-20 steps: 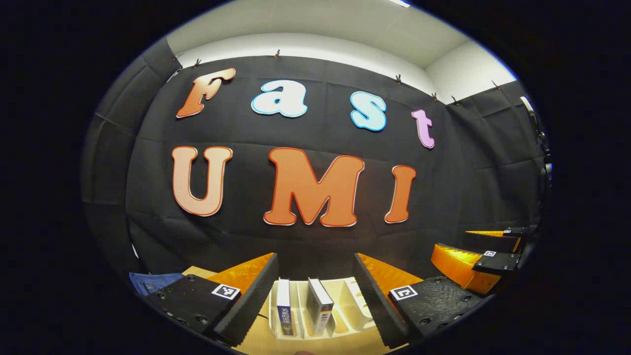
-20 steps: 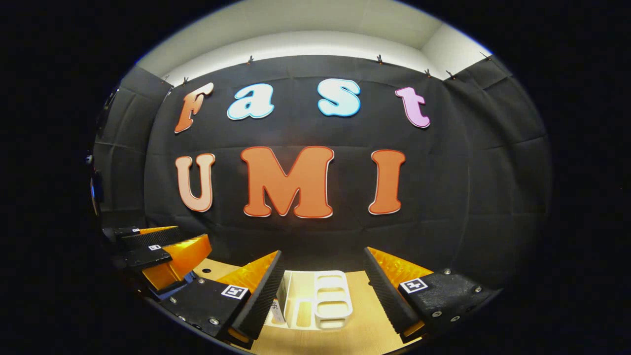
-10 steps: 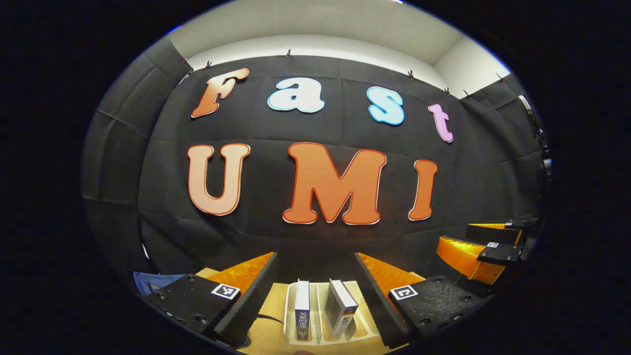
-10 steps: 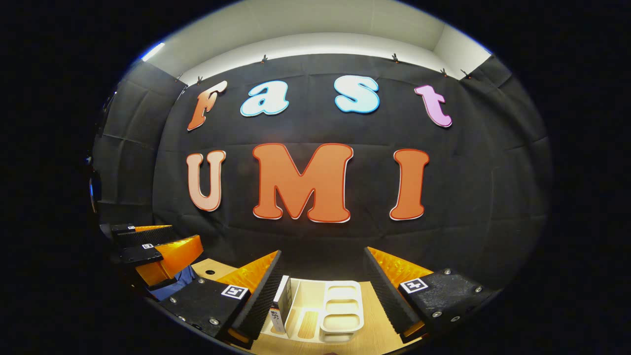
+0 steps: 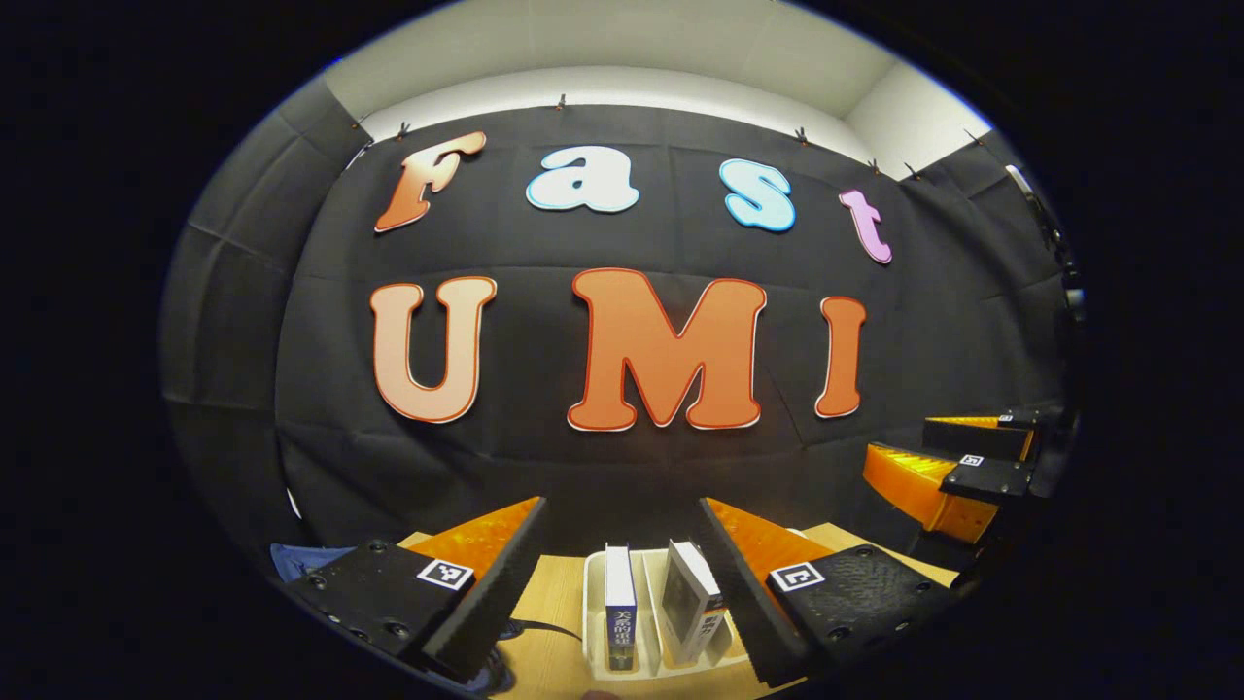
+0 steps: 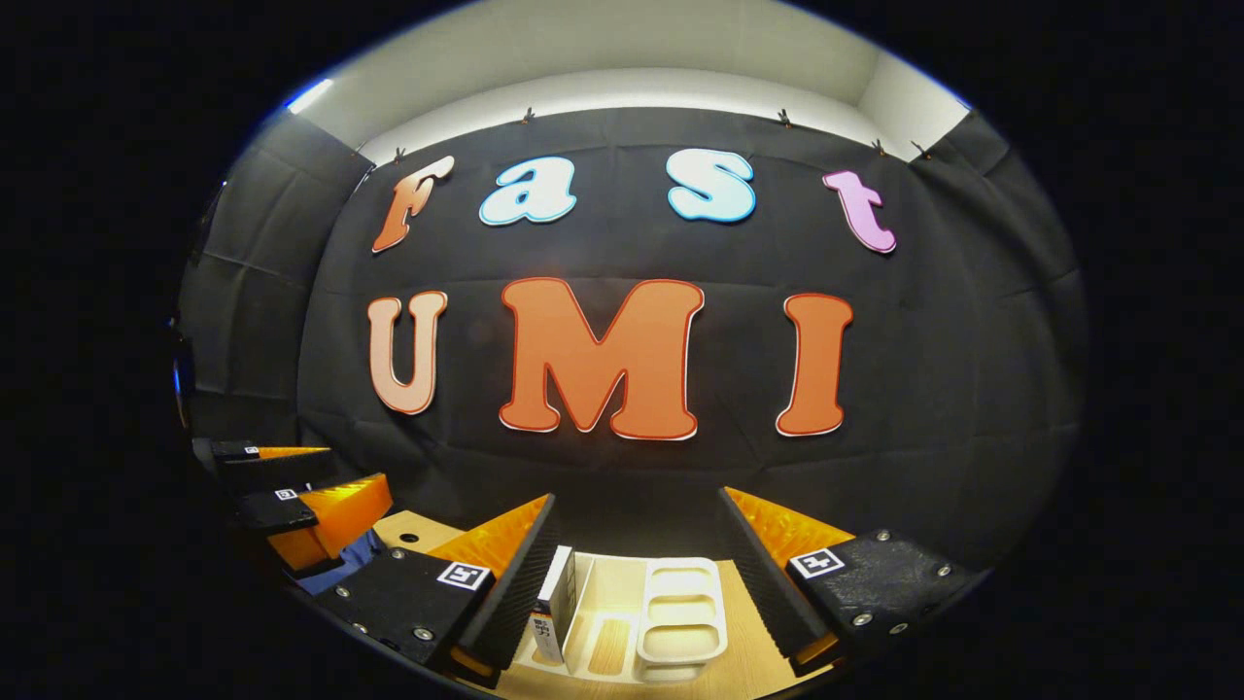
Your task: Open the schoolbag, grab two books from the bookshelf and put them into the schoolbag.
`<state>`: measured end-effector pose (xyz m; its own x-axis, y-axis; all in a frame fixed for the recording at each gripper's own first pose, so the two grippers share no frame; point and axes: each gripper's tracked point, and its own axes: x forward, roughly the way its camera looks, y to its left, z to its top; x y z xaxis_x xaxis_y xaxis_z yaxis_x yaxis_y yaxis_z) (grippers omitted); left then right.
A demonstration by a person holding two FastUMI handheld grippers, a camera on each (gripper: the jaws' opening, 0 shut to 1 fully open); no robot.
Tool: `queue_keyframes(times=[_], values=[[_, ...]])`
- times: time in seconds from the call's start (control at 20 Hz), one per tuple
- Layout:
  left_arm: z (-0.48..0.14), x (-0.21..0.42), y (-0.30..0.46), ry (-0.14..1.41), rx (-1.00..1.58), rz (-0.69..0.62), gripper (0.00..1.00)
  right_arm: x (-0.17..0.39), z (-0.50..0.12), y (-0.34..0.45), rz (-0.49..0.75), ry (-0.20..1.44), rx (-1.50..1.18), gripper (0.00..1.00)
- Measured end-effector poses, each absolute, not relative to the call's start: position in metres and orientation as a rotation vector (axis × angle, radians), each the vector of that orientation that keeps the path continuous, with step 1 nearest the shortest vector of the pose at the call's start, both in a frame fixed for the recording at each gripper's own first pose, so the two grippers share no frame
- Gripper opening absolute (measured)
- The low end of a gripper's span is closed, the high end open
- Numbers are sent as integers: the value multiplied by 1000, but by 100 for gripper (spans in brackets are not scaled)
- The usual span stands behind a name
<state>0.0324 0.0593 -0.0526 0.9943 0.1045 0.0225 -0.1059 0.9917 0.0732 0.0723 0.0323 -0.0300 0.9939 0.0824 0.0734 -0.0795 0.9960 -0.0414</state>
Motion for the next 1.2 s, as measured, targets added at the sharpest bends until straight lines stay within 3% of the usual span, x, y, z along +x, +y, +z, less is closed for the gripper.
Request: queue_keyframes(times=[0.4, 1.2], values=[[-61, 28, 98, 4, 49, 83, 94, 72, -41, 66, 56, -30, -30, 96], [-82, 14, 149, 65, 41, 160, 95, 83, -53, 89, 96, -3, -46, 96]])
